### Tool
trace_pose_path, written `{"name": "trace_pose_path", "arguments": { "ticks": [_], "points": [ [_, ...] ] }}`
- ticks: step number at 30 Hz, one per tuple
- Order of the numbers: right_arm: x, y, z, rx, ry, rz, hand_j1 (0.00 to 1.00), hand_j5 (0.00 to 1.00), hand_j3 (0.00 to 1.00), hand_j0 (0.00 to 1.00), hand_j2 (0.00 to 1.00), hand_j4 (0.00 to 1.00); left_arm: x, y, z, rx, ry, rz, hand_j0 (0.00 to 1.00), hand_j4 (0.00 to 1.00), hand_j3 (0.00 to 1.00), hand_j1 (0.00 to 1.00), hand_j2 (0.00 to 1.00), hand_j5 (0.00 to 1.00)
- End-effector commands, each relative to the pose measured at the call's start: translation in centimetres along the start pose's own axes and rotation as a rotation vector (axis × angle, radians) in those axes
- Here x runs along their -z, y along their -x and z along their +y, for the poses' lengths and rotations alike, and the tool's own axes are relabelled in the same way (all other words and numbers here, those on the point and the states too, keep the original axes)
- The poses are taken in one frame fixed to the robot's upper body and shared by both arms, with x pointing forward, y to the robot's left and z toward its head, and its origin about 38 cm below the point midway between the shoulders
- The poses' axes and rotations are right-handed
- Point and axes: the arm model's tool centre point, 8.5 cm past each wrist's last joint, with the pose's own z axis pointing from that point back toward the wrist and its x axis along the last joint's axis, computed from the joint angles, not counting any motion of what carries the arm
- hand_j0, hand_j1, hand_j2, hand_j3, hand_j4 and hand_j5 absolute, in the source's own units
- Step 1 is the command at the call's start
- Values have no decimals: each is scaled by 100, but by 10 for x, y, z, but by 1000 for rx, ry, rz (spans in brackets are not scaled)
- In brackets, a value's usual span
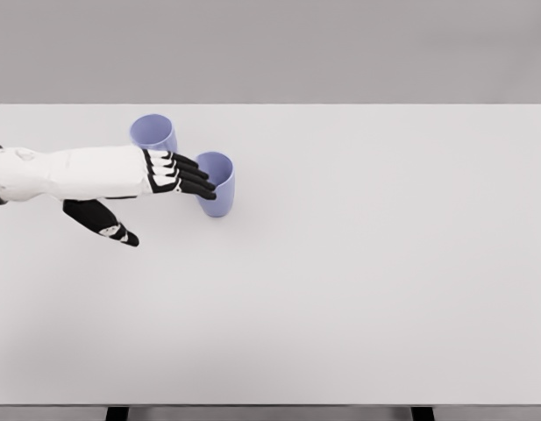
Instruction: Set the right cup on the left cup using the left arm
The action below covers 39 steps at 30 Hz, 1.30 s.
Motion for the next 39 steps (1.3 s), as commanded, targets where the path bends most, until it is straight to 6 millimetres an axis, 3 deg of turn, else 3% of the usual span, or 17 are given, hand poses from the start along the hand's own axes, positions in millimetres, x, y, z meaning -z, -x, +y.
{"name": "trace_pose_path", "arguments": {
  "ticks": [1,3,5,7,12,15,18,21,27,39],
  "points": [
    [0,0,0,-1,-2,0,100,100,100,100,100,100,0,0,-2,-13,2,-1,100,100,100,100,100,100],
    [0,4,0,11,1,9,100,100,100,100,100,100,4,0,1,-8,1,-9,100,100,100,100,100,100],
    [0,4,0,4,-2,9,100,100,100,100,100,100,16,5,18,19,-38,-28,100,100,100,100,100,100],
    [0,4,1,10,-2,8,100,100,100,100,100,100,17,18,36,35,-67,0,100,100,100,100,100,100],
    [0,4,1,10,-2,8,100,100,100,100,100,100,57,47,11,-16,-10,8,100,100,100,100,100,100],
    [0,4,1,10,-2,8,100,100,100,100,100,100,59,49,21,1,-5,13,100,100,100,100,100,100],
    [0,4,1,10,-2,8,100,100,100,100,100,100,48,72,24,-18,-6,90,100,100,100,100,100,100],
    [0,4,1,10,-2,8,100,100,100,100,100,100,59,88,17,-33,9,120,100,100,100,100,100,100],
    [0,4,1,10,-2,8,100,100,100,100,100,100,81,95,5,-71,19,105,100,100,100,100,100,100],
    [0,4,1,10,-2,8,100,100,100,100,100,100,83,109,-4,-78,45,149,100,100,100,100,100,100]
  ]
}}
